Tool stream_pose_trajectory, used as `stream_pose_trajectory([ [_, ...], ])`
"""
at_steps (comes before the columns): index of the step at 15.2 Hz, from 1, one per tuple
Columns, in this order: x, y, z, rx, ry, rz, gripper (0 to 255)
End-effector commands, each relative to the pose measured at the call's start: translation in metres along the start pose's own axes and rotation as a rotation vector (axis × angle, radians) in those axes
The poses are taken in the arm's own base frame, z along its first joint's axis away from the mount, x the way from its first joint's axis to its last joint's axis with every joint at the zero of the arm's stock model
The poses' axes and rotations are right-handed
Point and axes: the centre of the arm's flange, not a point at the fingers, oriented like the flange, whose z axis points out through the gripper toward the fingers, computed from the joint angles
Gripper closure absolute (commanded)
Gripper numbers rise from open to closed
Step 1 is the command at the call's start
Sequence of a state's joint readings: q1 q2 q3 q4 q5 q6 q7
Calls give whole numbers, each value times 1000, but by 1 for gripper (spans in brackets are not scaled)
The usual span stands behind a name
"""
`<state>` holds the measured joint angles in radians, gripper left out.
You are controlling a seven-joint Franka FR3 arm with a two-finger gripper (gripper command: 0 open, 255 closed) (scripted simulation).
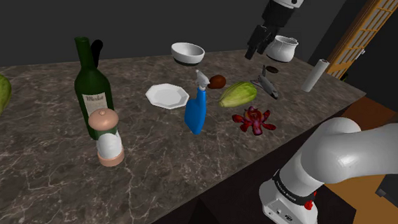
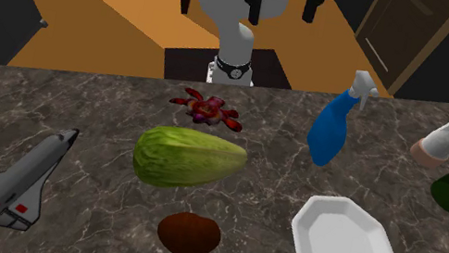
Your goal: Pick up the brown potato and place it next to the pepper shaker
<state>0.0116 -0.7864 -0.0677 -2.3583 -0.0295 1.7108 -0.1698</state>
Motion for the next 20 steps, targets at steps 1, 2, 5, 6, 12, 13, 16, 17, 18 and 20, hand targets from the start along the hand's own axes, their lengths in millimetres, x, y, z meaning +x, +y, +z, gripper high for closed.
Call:
stream_pose_trajectory([
  [1,0,0,0,0,0,0,0],
  [2,5,13,7,14,-10,-42,0],
  [5,21,50,28,55,-38,-168,0],
  [6,27,62,36,68,-48,-211,0],
  [12,74,123,87,150,-106,-463,0],
  [13,82,132,96,164,-115,-505,0],
  [16,110,155,124,205,-144,-632,0],
  [17,120,161,134,219,-153,-674,0],
  [18,130,167,144,232,-163,-716,0],
  [20,150,178,165,260,-182,-800,0],
])
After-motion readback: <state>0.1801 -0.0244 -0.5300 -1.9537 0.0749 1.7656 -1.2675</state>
